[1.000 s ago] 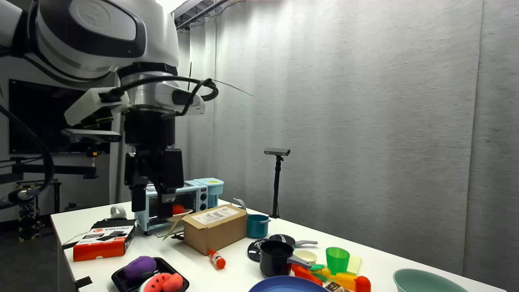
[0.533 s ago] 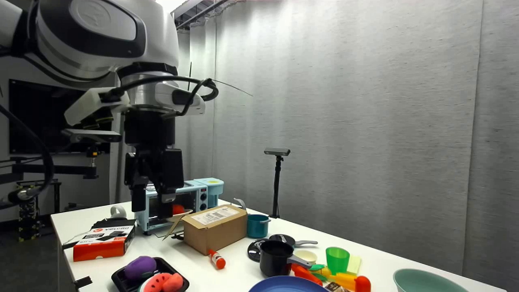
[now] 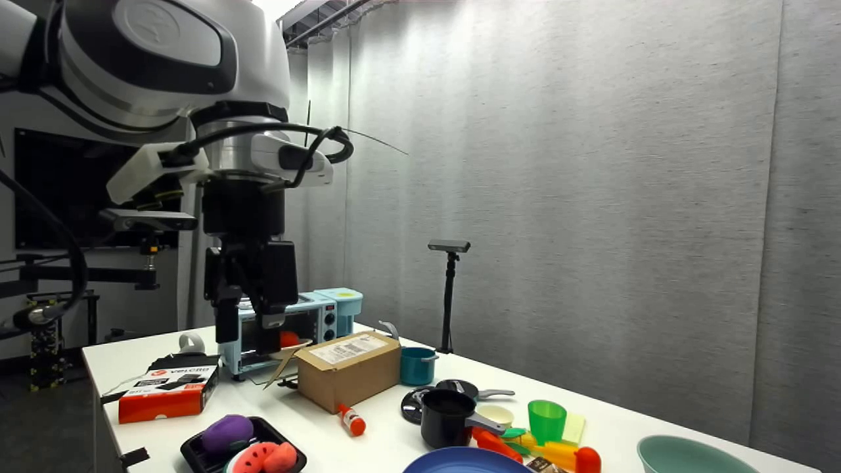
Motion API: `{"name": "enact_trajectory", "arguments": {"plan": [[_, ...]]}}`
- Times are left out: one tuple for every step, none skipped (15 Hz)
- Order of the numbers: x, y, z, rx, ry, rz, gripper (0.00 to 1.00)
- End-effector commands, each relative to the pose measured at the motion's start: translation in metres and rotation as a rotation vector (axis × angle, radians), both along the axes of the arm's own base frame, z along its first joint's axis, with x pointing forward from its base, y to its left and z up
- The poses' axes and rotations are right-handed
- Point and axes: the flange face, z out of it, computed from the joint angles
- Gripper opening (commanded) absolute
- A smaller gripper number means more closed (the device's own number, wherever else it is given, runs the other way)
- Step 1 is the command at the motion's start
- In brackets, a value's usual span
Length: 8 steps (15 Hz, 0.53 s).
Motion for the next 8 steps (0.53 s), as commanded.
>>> {"name": "enact_trajectory", "arguments": {"plan": [[0.006,-0.001,0.002,-0.039,-0.11,-0.068,1.0],[0.009,-0.001,0.003,-0.047,-0.147,-0.096,1.0],[0.012,-0.001,0.003,-0.06,-0.181,-0.12,1.0],[0.014,-0.001,0.003,-0.071,-0.206,-0.139,1.0],[0.015,-0.001,0.002,-0.078,-0.223,-0.158,1.0],[0.016,-0.001,0.001,-0.092,-0.237,-0.169,1.0],[0.017,0.0,0.0,-0.098,-0.241,-0.18,1.0],[0.017,0.0,-0.001,-0.106,-0.251,-0.188,1.0]]}}
